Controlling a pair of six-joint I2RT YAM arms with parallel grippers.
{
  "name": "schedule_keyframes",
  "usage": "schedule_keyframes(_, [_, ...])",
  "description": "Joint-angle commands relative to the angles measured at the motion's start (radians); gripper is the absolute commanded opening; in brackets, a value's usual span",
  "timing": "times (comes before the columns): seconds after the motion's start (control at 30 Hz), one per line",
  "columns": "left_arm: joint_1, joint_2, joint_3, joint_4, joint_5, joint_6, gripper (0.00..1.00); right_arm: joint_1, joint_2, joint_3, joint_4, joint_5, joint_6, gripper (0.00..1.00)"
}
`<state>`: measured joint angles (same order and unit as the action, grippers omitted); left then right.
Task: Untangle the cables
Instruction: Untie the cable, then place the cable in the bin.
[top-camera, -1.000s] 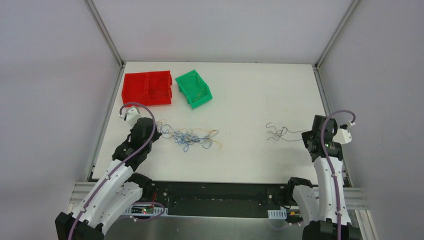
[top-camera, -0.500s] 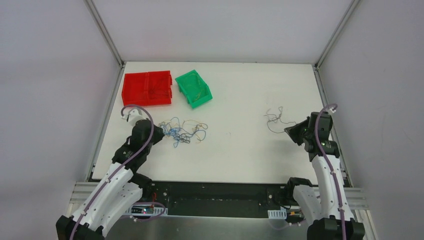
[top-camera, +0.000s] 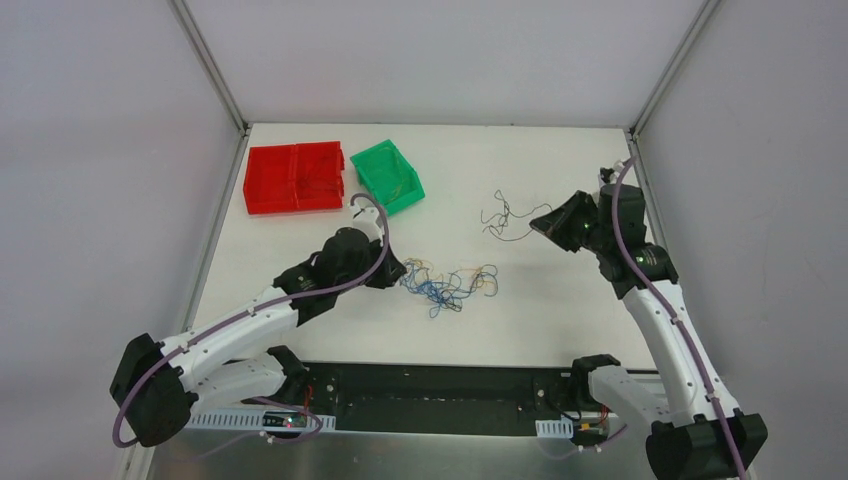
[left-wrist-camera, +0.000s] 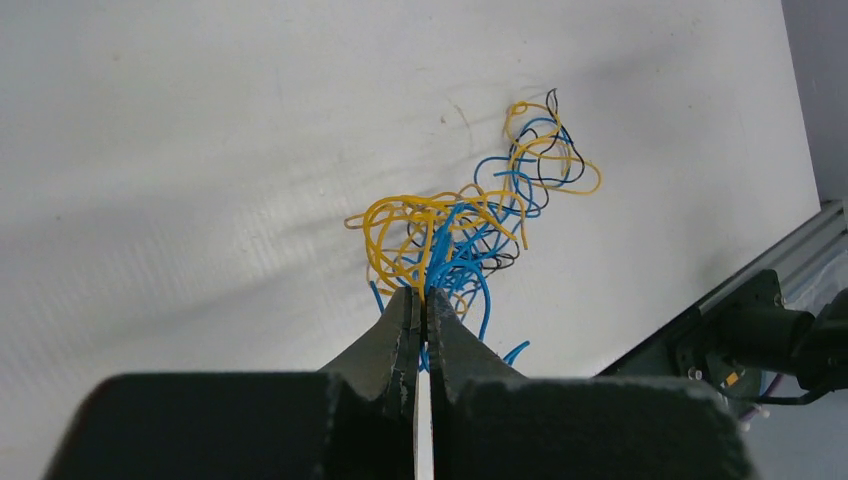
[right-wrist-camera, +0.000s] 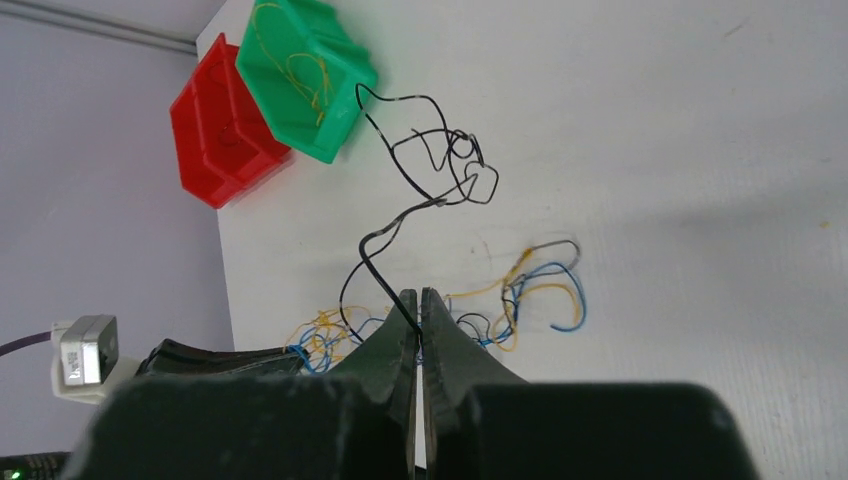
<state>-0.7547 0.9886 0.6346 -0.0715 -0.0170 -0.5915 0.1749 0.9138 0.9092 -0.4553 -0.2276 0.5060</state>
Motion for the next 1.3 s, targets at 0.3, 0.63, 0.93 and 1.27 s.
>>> schedule_keyframes(0.3, [-0.082, -0.054, -0.075, 0.119, -0.037, -0.016, 0.29, 0.23, 0.229, 0.286, 0.097, 0.048, -0.045, 0.0])
schedule_keyframes(0.63, [-0.075, -0.331, -0.021, -0.275, -0.452, -0.09, 0.84, 0.409, 0.479, 0.49, 0.154, 0.142, -0.062, 0.0])
schedule_keyframes(0.93, [-0.07, -0.417, 0.168, -0.552, -0.684, -0.009, 0.94, 0.537, 0.722, 0.678, 0.254, 0.166, -0.069, 0.0])
schedule_keyframes(1.27, [-0.07, -0.466, 0.257, -0.609, -0.785, 0.138, 0.94, 0.62, 1.017, 0.919, 0.353, 0.288, -0.039, 0.0])
